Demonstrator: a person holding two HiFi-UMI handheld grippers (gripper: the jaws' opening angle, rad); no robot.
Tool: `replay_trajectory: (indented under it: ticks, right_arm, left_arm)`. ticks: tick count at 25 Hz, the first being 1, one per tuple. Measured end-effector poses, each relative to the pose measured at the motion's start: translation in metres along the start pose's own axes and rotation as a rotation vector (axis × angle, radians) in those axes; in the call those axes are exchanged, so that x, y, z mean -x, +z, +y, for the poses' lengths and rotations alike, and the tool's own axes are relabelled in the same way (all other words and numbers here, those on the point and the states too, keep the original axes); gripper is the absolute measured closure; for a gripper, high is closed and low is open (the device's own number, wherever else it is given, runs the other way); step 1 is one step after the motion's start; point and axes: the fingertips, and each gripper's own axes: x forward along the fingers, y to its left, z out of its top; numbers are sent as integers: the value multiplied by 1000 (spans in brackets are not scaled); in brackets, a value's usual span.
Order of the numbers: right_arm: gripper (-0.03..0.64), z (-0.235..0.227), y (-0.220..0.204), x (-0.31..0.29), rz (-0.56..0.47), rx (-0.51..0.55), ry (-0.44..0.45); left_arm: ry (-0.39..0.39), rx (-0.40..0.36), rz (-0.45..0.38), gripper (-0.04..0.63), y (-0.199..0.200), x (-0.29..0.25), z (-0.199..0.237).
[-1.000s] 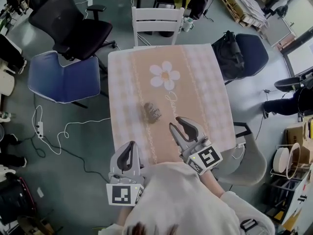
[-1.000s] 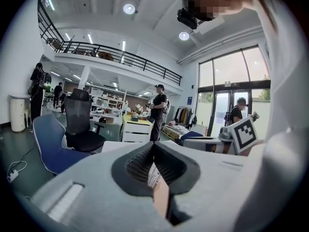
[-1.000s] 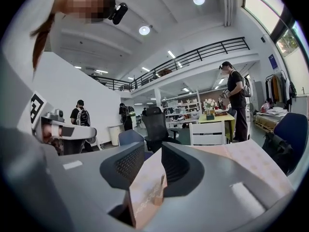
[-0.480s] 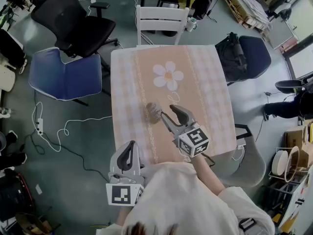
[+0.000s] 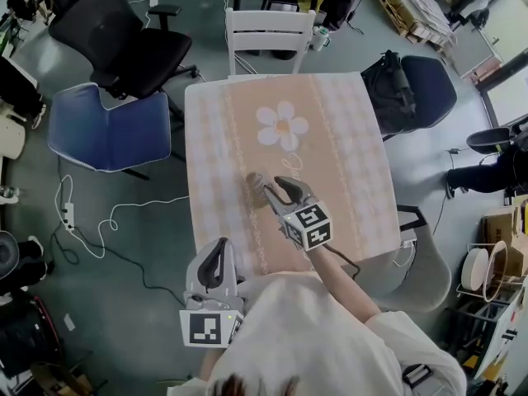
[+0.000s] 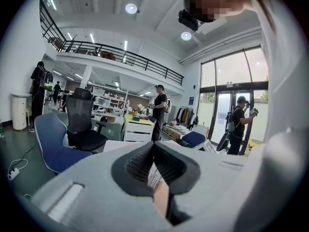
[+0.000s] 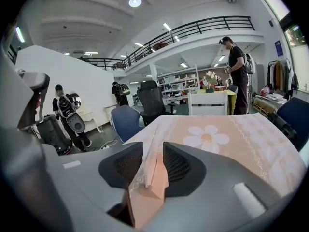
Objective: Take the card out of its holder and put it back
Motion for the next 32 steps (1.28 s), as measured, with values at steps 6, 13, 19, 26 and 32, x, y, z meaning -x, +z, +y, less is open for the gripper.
replay_trajectory:
  ticks: [6,13,19,26,32]
  right_arm:
    - [562,2,-9,-8,17,3,-14]
    - [577,2,-8,-7,-2,20,-18]
    - [597,6,-7,-7,10,49,-5]
    - [598,6,-8,-7,10,50,-3]
    - [600,7,-9,-8,13,44,6]
  left_arm:
    - [4,-2,3,595,-2,1,1]
    - [5,3,4,595,-2,0,0]
    - [6,2,5,595,-1,1,0]
    - [7,4,10,595,-2,1,0]
    - [8,-1,-2,595,-2,1,0]
